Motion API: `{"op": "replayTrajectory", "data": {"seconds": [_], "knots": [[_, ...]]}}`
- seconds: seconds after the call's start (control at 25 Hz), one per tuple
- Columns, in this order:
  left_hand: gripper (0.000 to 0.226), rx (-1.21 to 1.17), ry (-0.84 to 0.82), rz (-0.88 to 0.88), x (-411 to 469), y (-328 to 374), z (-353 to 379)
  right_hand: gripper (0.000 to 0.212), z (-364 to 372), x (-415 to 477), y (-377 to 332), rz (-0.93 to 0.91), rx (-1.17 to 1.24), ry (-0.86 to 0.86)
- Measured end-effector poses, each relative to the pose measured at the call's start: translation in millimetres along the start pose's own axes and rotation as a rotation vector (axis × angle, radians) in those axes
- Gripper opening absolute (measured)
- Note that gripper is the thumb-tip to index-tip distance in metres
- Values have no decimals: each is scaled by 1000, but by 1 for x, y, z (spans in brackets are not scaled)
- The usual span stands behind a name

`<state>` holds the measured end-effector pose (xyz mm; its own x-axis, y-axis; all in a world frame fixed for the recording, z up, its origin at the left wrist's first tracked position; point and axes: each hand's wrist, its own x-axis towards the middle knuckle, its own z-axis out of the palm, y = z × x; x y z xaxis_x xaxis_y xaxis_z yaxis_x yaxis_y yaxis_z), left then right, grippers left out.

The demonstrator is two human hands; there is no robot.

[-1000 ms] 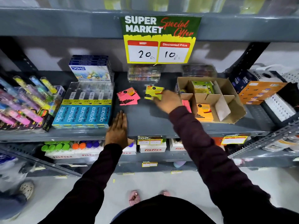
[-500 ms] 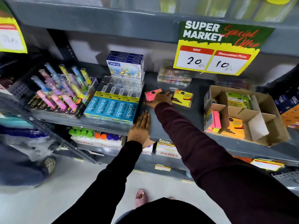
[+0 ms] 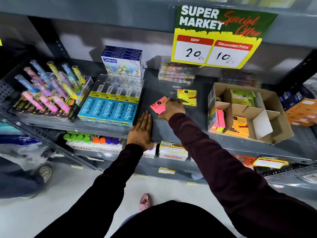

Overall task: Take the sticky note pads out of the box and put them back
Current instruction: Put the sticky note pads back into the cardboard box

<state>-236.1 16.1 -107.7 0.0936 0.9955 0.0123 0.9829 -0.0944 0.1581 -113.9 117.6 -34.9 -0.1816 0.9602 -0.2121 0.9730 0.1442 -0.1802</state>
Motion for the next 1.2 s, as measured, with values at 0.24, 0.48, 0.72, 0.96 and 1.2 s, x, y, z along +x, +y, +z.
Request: {"op": "replayTrajectory", "data": {"seconds": [0.24, 0.48, 0.72, 0.96, 1.2], "knots": [[108, 9, 10, 6, 1, 0, 3, 57, -31, -64, 43, 25, 119, 211], [105, 5, 108, 14, -1, 2, 4, 49, -62, -126, 147, 342, 336, 497], [122, 63, 36, -2, 0, 3, 3, 59, -43, -112, 206, 597, 436, 415], [119, 90, 55, 5, -1, 3, 3, 50, -22, -105, 210, 502, 540, 226], [121, 104, 41, 11, 0, 2, 4, 43, -24, -113, 195, 588, 269, 250]]}}
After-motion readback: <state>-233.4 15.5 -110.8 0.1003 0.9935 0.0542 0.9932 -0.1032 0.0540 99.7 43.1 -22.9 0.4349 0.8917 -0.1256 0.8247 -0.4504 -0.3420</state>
